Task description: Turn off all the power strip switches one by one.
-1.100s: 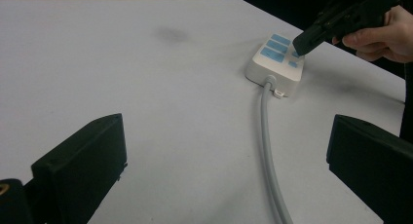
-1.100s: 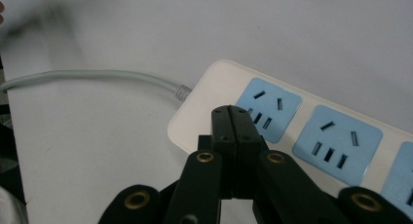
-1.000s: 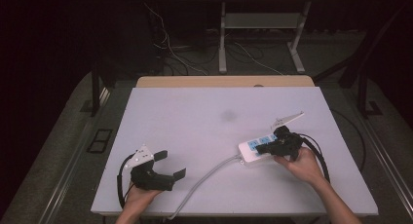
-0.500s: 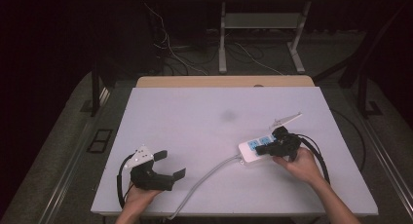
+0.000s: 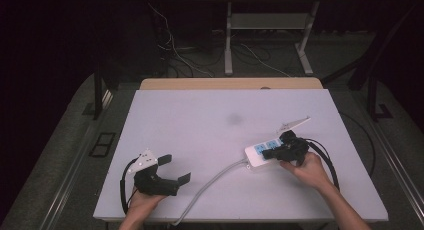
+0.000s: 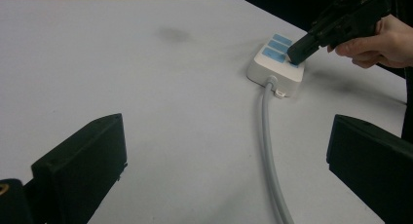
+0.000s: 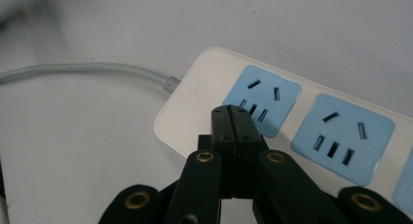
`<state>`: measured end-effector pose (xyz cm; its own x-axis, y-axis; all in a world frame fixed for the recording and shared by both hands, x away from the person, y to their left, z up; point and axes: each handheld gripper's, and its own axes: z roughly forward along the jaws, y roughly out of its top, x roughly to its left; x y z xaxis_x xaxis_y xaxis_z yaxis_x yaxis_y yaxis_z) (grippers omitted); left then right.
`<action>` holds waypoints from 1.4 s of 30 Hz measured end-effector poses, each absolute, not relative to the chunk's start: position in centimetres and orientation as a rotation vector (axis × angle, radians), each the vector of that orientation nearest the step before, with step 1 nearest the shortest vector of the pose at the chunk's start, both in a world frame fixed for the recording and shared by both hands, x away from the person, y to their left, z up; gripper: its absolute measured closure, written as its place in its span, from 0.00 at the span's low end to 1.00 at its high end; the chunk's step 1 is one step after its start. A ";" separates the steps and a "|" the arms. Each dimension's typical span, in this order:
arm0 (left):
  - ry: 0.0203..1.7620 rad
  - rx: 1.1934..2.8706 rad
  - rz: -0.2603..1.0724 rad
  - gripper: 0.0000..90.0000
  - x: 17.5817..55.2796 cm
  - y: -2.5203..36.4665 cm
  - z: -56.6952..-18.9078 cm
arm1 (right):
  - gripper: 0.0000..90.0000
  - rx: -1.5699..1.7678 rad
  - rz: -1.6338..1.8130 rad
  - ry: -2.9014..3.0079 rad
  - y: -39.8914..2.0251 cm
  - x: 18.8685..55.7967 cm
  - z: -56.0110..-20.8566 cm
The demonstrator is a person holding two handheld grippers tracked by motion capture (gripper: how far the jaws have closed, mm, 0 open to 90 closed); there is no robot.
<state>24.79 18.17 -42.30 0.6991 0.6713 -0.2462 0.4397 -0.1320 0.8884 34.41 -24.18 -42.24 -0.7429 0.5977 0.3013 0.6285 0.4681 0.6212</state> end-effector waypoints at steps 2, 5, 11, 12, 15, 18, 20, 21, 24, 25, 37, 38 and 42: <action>0.882 1.771 0.256 0.00 24.8 18.1 -42.3 | 1.00 -1.118 -1.147 -2.656 -24.2 34.4 -42.3; 0.882 1.769 0.255 0.00 24.7 18.1 -42.3 | 1.00 -1.122 -1.129 -2.658 -24.0 34.4 -42.2; 0.885 1.768 0.253 0.00 24.8 18.2 -42.3 | 1.00 -1.116 -1.140 -2.652 -24.1 34.4 -42.3; 0.885 1.769 0.253 0.00 24.8 18.2 -42.3 | 1.00 -1.115 -1.140 -2.652 -24.2 34.5 -42.3; 0.883 1.770 0.254 0.00 24.8 18.2 -42.3 | 1.00 -1.108 -1.142 -2.654 -24.2 34.5 -42.3; 0.884 1.768 0.254 0.00 24.8 18.2 -42.3 | 1.00 -1.102 -1.145 -2.651 -24.2 34.5 -42.3; 0.884 1.766 0.254 0.00 24.8 18.3 -42.3 | 1.00 -1.096 -1.142 -2.661 -24.2 34.5 -42.3; 0.884 1.766 0.254 0.00 24.8 18.3 -42.3 | 1.00 -1.093 -1.143 -2.663 -24.2 34.5 -42.3; 0.884 1.767 0.252 0.00 24.9 18.3 -42.3 | 1.00 -1.083 -1.179 -2.623 -24.4 34.5 -42.0; 0.884 1.766 0.251 0.00 24.9 18.3 -42.3 | 1.00 -1.072 -1.164 -2.652 -24.3 34.5 -42.0; 0.880 1.763 0.251 0.00 24.8 18.2 -42.3 | 0.98 -1.071 -1.267 -2.684 -25.4 32.8 -40.3; 0.880 1.762 0.249 0.00 24.8 18.2 -42.3 | 0.96 -1.076 -1.283 -2.683 -25.6 32.6 -40.1; 0.878 1.760 0.248 0.00 24.8 18.2 -42.2 | 0.81 -1.103 -1.324 -2.668 -26.3 31.8 -39.5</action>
